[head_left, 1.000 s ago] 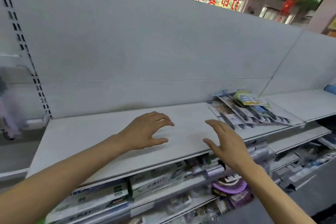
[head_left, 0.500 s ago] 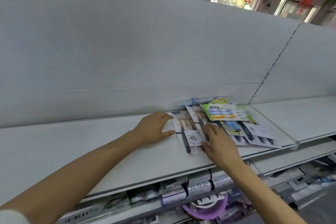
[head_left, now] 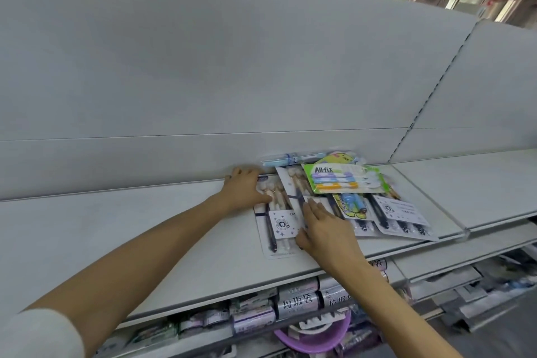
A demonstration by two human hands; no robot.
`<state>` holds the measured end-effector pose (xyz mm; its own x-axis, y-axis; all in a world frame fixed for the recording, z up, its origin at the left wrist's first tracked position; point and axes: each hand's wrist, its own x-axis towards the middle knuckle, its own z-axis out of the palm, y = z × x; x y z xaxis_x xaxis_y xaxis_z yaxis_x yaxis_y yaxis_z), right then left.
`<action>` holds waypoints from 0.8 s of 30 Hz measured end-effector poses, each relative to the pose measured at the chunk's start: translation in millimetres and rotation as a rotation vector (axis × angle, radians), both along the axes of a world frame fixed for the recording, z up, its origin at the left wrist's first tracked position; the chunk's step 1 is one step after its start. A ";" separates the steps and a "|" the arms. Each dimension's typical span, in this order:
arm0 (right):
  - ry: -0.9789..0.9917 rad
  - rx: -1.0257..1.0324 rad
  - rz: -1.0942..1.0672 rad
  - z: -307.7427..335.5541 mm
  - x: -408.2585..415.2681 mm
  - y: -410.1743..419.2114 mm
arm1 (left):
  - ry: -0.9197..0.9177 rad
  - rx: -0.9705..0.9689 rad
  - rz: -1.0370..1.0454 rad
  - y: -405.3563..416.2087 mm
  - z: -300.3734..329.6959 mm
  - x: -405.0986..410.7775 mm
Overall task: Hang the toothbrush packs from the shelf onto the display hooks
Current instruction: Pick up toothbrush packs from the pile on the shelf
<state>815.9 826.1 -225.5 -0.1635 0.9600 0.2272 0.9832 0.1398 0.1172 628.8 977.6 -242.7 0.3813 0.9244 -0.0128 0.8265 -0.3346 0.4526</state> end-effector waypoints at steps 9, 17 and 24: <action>-0.064 0.210 0.126 -11.5 -4.7 0.5 | -0.063 -0.033 0.050 5.1 -9.2 -19.8; 0.029 0.437 0.273 1.9 -46.7 -0.9 | -0.633 -0.146 0.349 -10.0 7.9 -88.6; 0.254 0.440 0.450 7.2 -113.1 -17.5 | -1.280 -0.494 0.501 -63.1 26.7 -127.4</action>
<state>702.8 808.6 -218.3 -0.4154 0.6206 0.6651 0.8452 0.5336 0.0301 501.5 914.5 -216.0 0.0222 0.9631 -0.2683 -0.2403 0.2657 0.9336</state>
